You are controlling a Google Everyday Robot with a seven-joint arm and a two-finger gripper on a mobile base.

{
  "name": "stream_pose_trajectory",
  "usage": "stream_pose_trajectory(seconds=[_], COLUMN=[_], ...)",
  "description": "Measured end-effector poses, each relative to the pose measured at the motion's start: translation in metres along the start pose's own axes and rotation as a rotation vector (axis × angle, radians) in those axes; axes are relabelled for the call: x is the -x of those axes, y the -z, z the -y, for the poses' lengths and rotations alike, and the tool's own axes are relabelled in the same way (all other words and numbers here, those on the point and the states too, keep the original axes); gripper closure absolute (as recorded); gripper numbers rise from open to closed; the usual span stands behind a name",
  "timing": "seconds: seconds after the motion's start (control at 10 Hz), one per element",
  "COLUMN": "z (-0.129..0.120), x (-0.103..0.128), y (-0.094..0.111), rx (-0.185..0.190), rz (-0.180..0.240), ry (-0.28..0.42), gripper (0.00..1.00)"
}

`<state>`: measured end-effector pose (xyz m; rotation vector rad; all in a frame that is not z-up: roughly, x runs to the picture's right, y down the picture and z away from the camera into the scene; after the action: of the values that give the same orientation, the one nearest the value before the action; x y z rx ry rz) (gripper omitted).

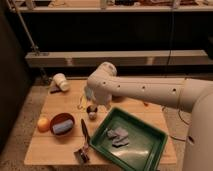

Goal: Place brush in metal cup

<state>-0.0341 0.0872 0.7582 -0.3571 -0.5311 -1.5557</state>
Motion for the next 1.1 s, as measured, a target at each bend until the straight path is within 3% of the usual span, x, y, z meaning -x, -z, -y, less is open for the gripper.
stream_pose_trajectory(seconds=[0.2, 0.3, 0.6, 0.9, 1.1], z=[0.029, 0.035, 0.069, 0.084, 0.093], x=[0.02, 0.032, 0.084, 0.098, 0.087], y=[0.003, 0.005, 0.002, -0.035, -0.067], rx=[-0.033, -0.032, 0.009, 0.015, 0.018], rz=[0.047, 0.062, 0.115, 0.17, 0.176], ry=[0.08, 0.105, 0.216, 0.264, 0.288], gripper=[0.47, 0.47, 0.47, 0.47, 0.47])
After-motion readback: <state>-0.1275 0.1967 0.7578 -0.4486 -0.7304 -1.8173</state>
